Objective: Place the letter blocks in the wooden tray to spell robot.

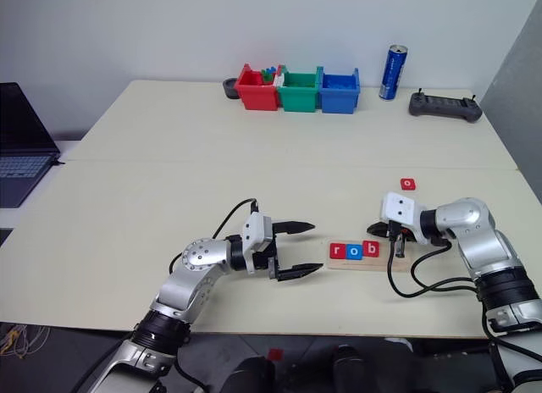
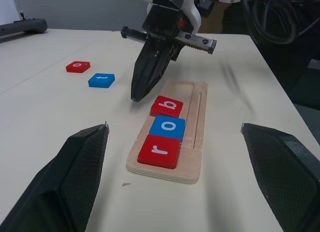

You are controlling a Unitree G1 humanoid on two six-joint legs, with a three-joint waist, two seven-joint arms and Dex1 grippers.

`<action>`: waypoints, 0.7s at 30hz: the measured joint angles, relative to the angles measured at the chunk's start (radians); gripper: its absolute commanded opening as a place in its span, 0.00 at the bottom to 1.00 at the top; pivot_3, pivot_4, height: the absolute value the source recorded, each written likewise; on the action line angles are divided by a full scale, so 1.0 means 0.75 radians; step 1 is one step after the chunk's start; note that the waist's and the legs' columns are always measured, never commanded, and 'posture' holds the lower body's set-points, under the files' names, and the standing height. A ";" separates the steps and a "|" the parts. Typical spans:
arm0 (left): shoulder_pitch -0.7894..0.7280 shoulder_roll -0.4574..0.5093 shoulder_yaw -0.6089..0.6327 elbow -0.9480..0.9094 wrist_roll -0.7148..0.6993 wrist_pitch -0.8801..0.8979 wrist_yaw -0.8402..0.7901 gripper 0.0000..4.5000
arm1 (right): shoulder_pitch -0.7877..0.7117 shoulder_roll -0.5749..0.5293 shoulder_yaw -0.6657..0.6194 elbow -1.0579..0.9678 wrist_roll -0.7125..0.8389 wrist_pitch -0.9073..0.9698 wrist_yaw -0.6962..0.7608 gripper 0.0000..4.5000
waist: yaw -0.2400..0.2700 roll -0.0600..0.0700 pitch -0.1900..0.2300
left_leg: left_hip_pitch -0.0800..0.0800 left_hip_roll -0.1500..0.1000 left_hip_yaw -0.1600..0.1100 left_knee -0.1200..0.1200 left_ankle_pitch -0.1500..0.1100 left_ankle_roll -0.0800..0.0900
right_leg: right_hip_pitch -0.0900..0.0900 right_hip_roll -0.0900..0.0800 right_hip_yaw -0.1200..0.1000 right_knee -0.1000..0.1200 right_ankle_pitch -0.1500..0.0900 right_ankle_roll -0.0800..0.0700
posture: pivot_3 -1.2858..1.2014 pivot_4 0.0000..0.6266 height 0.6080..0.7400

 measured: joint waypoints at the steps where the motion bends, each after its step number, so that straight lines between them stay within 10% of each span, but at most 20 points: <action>1: 0.000 0.001 0.000 0.000 0.000 0.000 0.000 1.00 | -0.001 0.000 0.000 0.000 -0.001 -0.001 0.003 0.01 | 0.000 0.000 0.000 | 0.000 0.000 0.000 0.000 0.000 0.000 | 0.000 0.000 0.000 0.000 0.000 0.000 | 0.52 0.24 1.00; 21: -0.010 0.005 0.000 -0.001 0.000 0.000 0.001 1.00 | 0.054 -0.043 -0.001 -0.114 0.049 0.091 0.115 0.01 | -0.004 0.000 0.000 | 0.000 0.000 0.000 0.000 0.000 0.000 | 0.000 0.000 0.000 0.000 0.000 0.000 | 0.52 0.24 1.00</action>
